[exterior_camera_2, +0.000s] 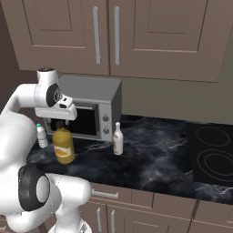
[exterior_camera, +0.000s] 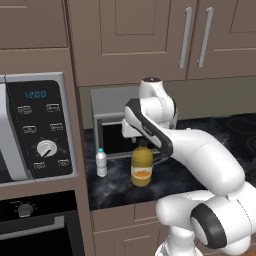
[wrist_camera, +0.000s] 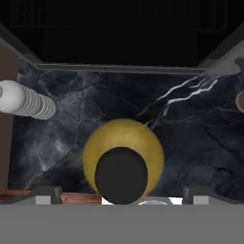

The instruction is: Place the drinks on the dining counter in a tight cluster.

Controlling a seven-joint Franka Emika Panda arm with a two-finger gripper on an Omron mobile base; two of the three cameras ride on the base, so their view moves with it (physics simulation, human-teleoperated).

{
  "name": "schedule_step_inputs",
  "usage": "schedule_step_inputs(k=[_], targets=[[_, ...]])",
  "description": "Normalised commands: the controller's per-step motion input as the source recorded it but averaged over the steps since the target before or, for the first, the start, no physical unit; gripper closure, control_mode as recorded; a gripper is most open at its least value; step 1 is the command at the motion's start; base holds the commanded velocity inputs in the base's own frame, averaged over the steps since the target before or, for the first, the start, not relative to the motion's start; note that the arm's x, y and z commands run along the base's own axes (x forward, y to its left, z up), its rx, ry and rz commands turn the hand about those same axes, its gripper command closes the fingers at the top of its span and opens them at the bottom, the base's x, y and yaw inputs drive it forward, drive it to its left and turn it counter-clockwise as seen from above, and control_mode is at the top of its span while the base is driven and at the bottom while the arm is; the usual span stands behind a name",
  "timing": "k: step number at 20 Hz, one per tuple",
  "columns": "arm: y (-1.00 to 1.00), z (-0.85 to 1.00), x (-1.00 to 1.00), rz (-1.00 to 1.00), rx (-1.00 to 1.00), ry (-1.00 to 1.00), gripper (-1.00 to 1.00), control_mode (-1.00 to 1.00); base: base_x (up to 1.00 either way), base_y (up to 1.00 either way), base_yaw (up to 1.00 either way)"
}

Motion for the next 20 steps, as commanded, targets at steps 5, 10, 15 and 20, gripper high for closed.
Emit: schedule_step_inputs(k=[5,10,15,20], targets=[[0.0,-0.1,0.15,0.0,0.0,-0.05,-1.0,-1.0,0.0,0.0,0.0],[0.0,-0.06,0.48,-0.02,0.0,0.0,-1.0,-1.0,0.0,0.0,0.0],[0.0,0.0,-0.05,0.0,0.0,0.0,-1.0,-1.0,0.0,0.0,0.0],[0.0,0.0,-0.27,0.0,0.0,0.0,-1.0,-1.0,0.0,0.0,0.0]])
